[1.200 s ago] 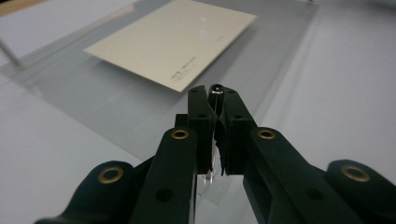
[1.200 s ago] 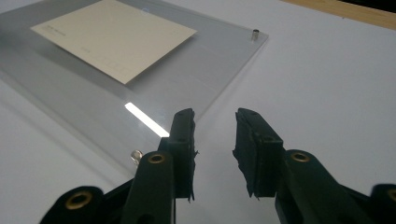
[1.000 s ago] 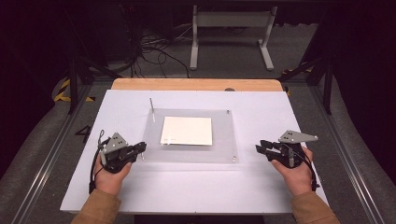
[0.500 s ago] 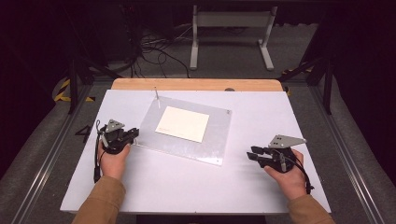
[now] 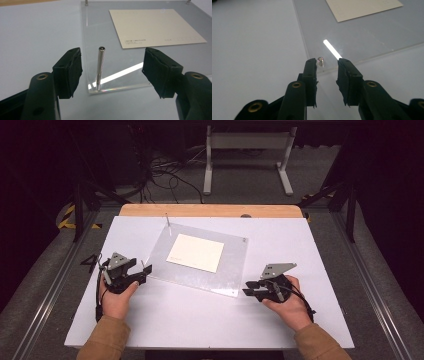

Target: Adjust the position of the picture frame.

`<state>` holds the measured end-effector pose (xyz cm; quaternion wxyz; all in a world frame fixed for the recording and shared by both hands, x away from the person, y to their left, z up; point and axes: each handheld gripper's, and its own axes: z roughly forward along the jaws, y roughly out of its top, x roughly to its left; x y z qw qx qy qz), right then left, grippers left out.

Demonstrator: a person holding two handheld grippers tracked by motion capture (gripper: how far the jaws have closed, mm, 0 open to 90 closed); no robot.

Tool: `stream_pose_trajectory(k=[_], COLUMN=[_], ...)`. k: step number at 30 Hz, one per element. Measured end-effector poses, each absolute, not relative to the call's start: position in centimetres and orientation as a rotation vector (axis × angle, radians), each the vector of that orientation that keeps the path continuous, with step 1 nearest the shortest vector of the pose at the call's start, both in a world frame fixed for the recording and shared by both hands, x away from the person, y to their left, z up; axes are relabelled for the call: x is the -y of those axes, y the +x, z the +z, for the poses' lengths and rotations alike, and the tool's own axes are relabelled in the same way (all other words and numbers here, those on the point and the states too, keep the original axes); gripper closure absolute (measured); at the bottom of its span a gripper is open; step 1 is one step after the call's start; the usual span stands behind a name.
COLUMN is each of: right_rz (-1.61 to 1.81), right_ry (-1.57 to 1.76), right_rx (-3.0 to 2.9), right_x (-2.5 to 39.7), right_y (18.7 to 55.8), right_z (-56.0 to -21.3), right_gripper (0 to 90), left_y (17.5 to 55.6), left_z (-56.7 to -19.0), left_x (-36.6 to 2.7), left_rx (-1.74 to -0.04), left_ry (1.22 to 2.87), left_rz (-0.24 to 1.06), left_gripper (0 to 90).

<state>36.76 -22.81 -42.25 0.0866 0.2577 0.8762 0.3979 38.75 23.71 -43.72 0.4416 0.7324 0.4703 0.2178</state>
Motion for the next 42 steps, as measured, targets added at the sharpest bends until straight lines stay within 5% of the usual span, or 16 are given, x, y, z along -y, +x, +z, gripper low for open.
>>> stream_pose_trajectory(k=[24,42], right_rz=[1.121,1.201], right_ry=[0.633,0.43], right_rx=[-2.723,-2.903], right_x=[19.1,13.7], right_y=[38.7,30.3], right_z=[-44.6,-44.9], right_gripper=[83.0,82.7], left_y=[37.4,36.6], left_z=[-43.9,-44.1], left_x=[-24.5,-24.9], left_rx=[-1.147,-1.149], left_ry=[1.802,1.804], left_rz=[0.529,0.51], left_gripper=[33.0,33.1])
